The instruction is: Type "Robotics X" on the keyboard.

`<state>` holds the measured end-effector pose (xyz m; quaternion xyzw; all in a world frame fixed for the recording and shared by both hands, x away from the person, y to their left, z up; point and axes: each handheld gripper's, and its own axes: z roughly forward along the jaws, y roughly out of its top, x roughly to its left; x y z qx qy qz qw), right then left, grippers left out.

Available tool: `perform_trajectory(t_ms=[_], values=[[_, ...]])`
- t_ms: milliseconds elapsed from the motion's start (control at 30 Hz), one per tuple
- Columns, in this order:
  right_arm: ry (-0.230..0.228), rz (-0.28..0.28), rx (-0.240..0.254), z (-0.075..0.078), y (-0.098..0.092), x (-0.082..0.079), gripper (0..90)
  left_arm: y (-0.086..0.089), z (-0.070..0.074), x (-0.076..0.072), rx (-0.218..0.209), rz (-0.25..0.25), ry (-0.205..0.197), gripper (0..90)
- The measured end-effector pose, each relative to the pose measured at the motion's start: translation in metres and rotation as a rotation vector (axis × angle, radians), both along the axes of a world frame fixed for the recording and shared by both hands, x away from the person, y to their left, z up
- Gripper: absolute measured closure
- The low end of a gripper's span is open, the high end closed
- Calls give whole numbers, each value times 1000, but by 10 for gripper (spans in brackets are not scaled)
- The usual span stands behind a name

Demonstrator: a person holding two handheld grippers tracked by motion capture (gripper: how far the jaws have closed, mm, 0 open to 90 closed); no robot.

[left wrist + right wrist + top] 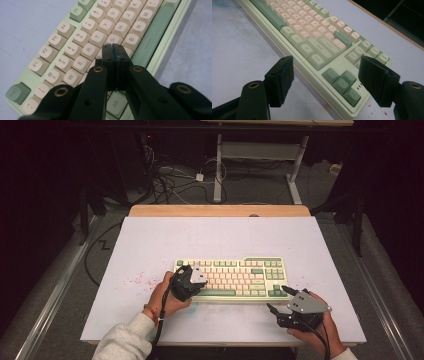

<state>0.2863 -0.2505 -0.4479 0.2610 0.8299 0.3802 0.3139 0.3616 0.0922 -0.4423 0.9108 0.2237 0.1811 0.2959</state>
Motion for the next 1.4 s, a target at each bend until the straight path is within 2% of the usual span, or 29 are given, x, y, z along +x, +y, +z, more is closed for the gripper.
perform_trajectory(t_ms=[633,867,1400], values=[[-2,-1,-2,0,0,0,292,10,7,3,-15,23,-12,864],[-2,2,-4,0,1,0,292,16,6,7,-29,44,-3,865],[0,6,-9,-1,1,0,292,19,-1,17,-21,71,25,862]])
